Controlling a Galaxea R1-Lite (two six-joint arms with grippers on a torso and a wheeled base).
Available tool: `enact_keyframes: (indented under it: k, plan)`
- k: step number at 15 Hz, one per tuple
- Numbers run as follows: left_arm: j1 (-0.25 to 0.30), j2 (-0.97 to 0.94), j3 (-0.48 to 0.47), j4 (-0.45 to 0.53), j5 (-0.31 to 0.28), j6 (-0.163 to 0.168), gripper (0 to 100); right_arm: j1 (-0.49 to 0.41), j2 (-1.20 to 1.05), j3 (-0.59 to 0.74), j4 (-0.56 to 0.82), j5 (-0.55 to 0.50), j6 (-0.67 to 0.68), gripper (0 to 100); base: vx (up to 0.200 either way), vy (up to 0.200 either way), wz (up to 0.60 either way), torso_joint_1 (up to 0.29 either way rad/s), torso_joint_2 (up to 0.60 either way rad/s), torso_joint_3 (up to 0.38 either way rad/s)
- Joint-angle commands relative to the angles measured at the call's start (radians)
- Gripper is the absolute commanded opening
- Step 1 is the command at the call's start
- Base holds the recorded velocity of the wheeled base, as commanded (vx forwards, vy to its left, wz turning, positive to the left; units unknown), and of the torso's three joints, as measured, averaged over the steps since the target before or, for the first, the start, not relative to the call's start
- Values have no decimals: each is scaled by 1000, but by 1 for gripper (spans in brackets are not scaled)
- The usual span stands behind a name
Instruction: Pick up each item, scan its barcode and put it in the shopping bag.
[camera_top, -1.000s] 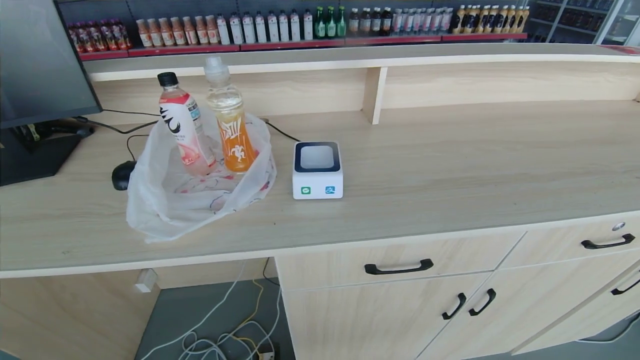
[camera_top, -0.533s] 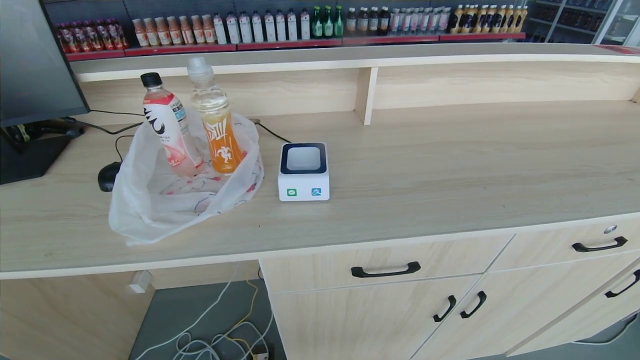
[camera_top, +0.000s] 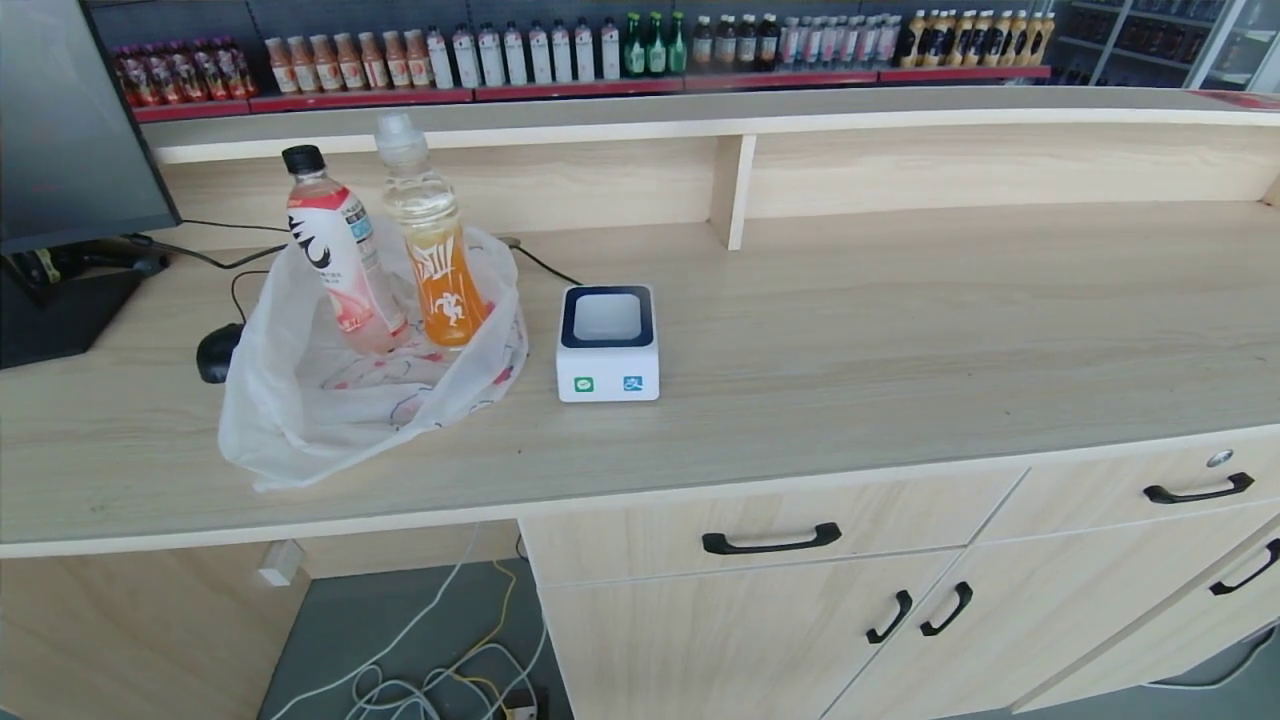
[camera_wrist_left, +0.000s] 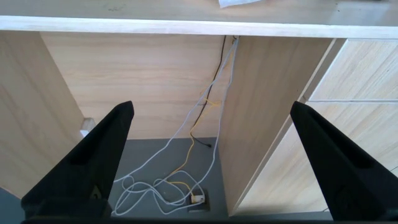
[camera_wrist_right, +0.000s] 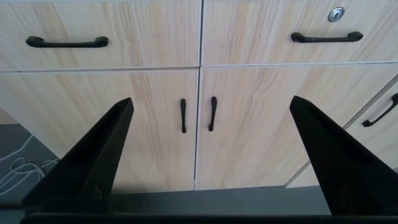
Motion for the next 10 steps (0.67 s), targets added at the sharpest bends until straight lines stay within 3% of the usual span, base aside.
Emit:
enact_keyframes:
  k: [1,10]
  plan:
    - [0,0,0,0,0,0,100,0,1,0,0,0,-1,100,0,0,0,0,0,0]
    - [0,0,0,0,0,0,100,0,1,0,0,0,0,100,0,0,0,0,0,0]
